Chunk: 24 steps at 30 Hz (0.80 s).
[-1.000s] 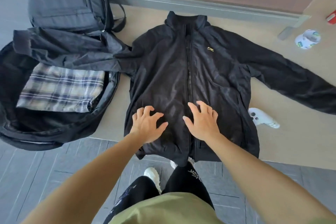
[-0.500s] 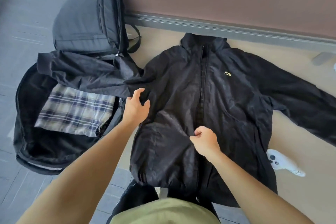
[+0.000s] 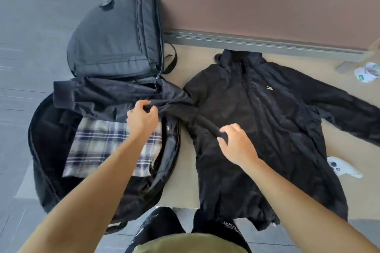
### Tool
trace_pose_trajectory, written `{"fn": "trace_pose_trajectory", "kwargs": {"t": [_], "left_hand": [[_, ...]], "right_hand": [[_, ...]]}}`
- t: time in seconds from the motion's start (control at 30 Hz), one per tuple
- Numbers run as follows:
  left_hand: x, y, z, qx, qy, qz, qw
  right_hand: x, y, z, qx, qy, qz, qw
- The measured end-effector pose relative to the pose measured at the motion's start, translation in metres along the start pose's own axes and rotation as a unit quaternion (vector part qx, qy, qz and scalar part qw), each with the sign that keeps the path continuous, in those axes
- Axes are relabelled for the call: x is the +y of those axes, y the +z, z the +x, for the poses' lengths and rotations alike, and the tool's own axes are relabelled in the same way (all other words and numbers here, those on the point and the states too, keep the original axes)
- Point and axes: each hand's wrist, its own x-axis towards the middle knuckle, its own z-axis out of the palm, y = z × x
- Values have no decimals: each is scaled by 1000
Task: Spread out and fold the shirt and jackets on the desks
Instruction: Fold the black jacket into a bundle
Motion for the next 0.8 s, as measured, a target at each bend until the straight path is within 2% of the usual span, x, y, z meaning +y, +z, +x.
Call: {"fn": "trace_pose_trajectory", "kwargs": {"t": [0.1, 0.17, 0.27, 0.33, 0.43, 0.53, 0.6, 0.7, 0.73, 0.8], "left_hand": [[-17, -44, 33, 17, -123, -24, 992], [-33, -73, 58, 33, -166, -55, 984], [-48, -105, 86, 59, -166, -117, 977], [-49, -117, 97, 66, -163, -186, 967], [-52, -128, 104, 68, -194, -316, 926], [-59, -131, 98, 67, -212, -440, 870], [-64, -133, 96, 17, -196, -515, 834], [-68, -140, 97, -21, -208, -612, 763], [-65, -143, 93, -27, -205, -628, 750], [-59, -149, 89, -38, -168, -630, 758]], "right_hand": [[-72, 11, 32, -34, -91, -14, 995], [-114, 22, 54, -76, -116, -46, 989], [-154, 40, 74, -109, -97, -135, 980], [-165, 48, 74, -65, -94, -219, 969], [-163, 47, 75, -21, -136, -287, 948], [-146, 45, 70, -58, -244, -260, 933], [-135, 43, 62, -87, -283, -221, 929], [-129, 36, 50, -152, -234, -194, 941], [-128, 35, 50, -168, -214, -183, 945], [-133, 34, 49, -191, -182, -176, 948]]}}
